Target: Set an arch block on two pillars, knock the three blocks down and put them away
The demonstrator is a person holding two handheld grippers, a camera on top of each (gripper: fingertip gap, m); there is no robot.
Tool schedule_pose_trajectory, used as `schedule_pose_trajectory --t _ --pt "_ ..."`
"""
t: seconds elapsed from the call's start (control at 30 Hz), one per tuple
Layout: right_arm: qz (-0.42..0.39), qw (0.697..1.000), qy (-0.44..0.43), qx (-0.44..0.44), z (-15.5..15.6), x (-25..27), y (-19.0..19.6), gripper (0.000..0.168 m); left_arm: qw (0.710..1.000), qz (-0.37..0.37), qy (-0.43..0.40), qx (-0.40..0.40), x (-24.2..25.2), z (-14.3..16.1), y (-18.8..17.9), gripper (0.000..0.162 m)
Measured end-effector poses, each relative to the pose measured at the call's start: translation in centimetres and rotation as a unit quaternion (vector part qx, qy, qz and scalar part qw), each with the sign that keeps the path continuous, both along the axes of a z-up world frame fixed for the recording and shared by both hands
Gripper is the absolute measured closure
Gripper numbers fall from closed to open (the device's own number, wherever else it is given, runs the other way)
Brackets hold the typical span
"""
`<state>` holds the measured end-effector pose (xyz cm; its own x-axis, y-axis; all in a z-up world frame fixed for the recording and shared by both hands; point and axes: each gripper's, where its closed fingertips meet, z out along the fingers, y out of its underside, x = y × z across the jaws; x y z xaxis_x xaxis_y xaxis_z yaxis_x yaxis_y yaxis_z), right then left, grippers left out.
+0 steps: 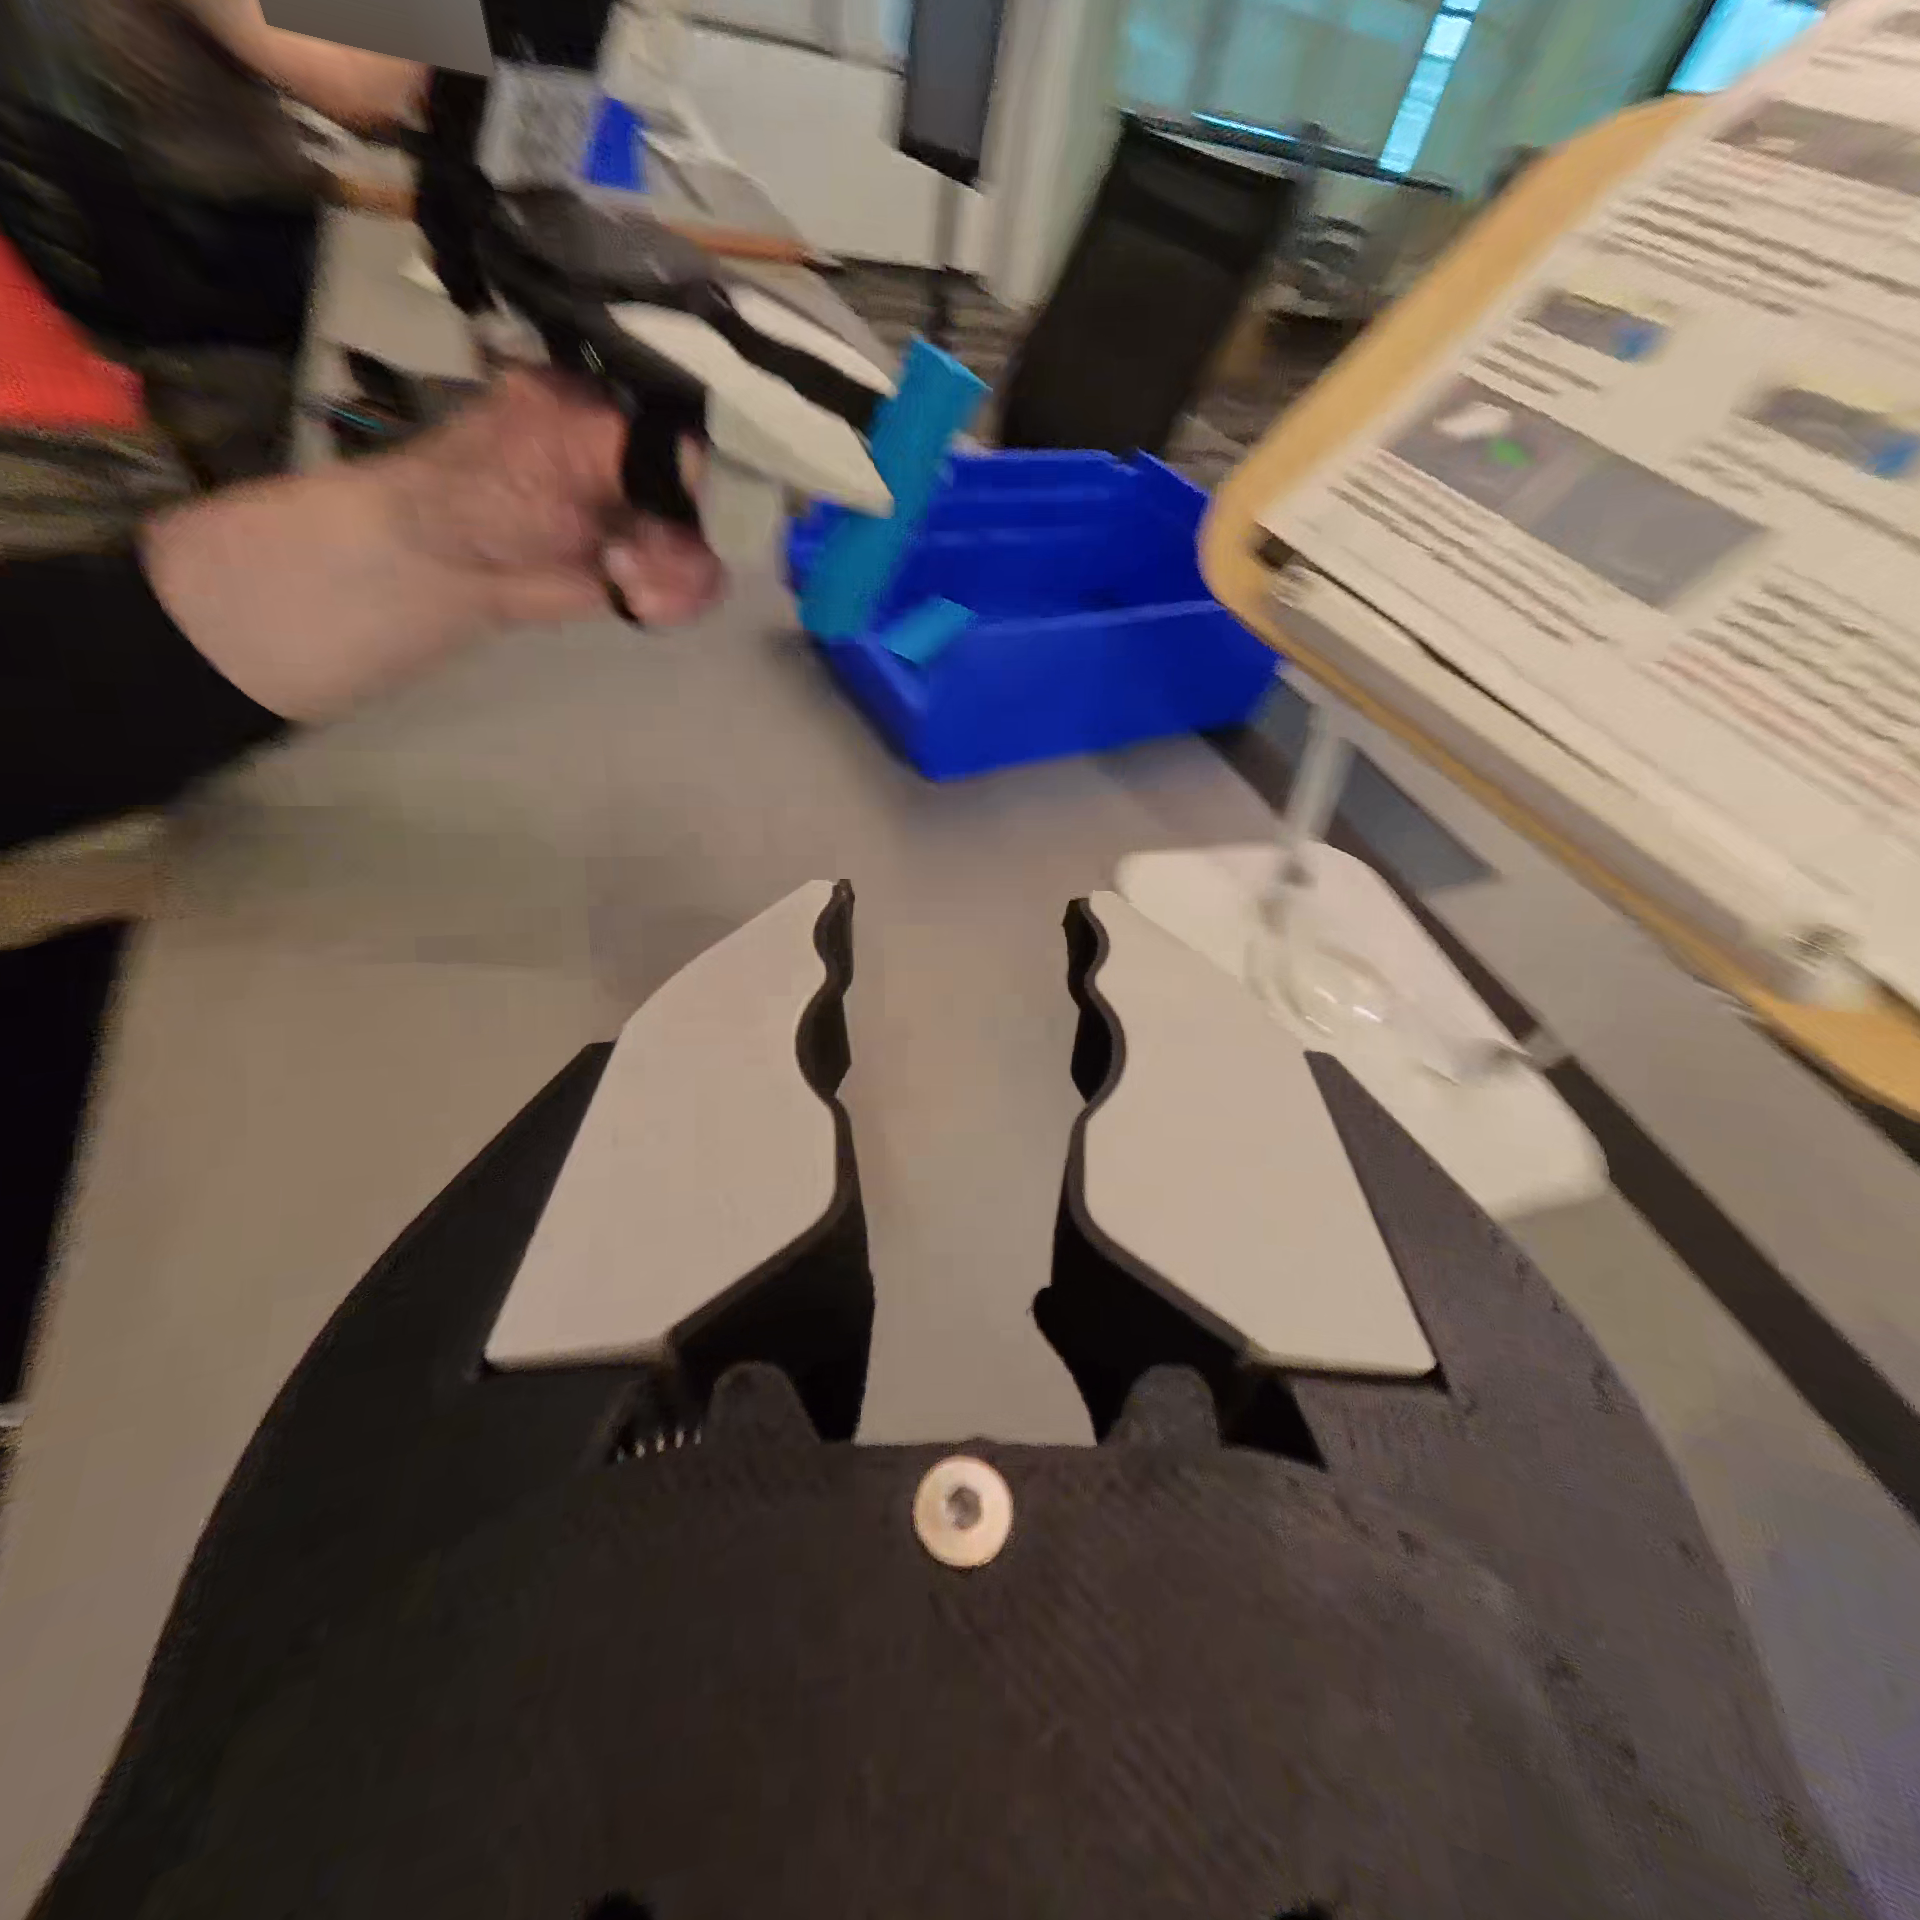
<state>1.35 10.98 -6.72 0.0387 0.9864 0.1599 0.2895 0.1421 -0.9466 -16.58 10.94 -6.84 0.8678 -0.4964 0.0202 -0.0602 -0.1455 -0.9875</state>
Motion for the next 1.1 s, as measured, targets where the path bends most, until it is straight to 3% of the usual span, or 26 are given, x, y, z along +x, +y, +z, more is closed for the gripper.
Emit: schedule_pose_trajectory --t 0.1,0.23,0.3,0.37,0.6,0.9,1.1 --pt "0.077 0.995 0.010 -0.060 -0.1 -3.5 -2.3 0.121 0.994 -0.110 -0.013 0.017 7.1 -0.9 -1.1 0.126" --pt "0.125 0.985 0.011 -0.118 -1.0 -5.5 -2.8 0.116 0.977 -0.209 -0.021 0.028 12.7 -2.5 -2.1 0.126" --pt "0.155 0.976 0.019 -0.149 -1.2 -5.5 -3.2 0.119 0.971 -0.239 -0.014 0.029 14.1 -3.1 -2.5 0.126" --pt "0.164 0.972 0.007 -0.170 -2.0 -5.6 -3.3 0.133 0.966 -0.255 -0.015 0.026 14.8 -3.7 -2.8 0.127" --pt "0.170 0.968 -0.003 -0.184 -3.5 -5.4 -2.4 0.135 0.966 -0.259 -0.021 0.005 14.8 -5.2 -2.0 0.128" --pt "0.078 0.996 -0.009 -0.052 -7.9 -4.3 5.7 0.134 0.984 -0.162 -0.039 -0.062 9.9 -8.5 1.3 0.142" --pt "0.043 0.997 -0.055 -0.041 -11.3 -3.6 8.0 0.134 0.984 -0.151 -0.011 -0.089 10.1 -10.4 1.9 0.142"
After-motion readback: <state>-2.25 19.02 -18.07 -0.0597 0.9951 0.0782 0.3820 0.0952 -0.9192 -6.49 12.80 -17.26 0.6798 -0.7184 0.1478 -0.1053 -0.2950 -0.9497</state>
